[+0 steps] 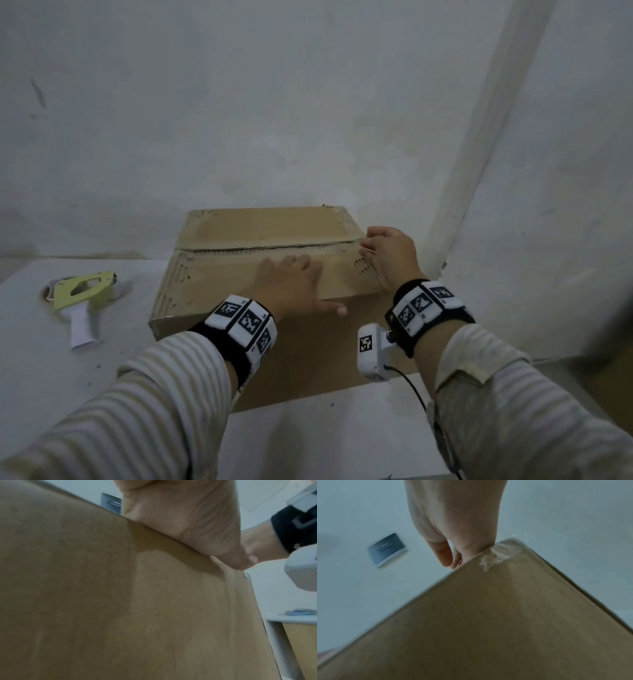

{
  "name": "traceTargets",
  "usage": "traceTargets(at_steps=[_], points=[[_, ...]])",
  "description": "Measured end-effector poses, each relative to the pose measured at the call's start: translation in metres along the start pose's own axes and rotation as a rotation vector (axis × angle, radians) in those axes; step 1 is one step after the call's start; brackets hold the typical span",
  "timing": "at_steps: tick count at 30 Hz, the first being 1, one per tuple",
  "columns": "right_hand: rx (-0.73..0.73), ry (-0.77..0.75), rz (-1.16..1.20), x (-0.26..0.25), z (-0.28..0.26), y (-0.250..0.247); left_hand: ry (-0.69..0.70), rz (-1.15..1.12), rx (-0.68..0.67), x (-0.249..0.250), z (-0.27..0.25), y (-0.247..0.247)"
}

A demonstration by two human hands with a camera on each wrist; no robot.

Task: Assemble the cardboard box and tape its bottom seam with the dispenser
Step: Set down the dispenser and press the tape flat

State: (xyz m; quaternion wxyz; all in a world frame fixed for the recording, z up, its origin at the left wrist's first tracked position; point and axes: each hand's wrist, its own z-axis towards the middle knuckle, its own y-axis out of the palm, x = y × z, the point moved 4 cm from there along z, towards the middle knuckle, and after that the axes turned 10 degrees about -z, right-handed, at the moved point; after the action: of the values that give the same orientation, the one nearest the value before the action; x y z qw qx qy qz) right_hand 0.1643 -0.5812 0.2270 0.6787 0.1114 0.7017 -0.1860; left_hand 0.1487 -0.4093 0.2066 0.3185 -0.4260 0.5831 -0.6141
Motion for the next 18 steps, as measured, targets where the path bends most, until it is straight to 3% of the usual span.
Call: traceTargets(at_steps=[2,11,15,18], points=[[0.008,0.004,0.084,0.002,0.001,-0.004,-0.004,0.0,0.012,0.001,0.002,0.001],[0.25,-0.499,-0.592,-0.009,-0.01,0.0,0.013,-0.021,0.023,0.001,-0.001,0.001],[-0.105,-0.283,-1.2,0.014,0.001,0.013,0.022,-0.027,0.021,0.002,-0.003,0.002],[-0.292,-0.259,-1.546,0.025,0.002,0.021,0.04,-0.036,0.031,0.002,-0.007,-0.004]])
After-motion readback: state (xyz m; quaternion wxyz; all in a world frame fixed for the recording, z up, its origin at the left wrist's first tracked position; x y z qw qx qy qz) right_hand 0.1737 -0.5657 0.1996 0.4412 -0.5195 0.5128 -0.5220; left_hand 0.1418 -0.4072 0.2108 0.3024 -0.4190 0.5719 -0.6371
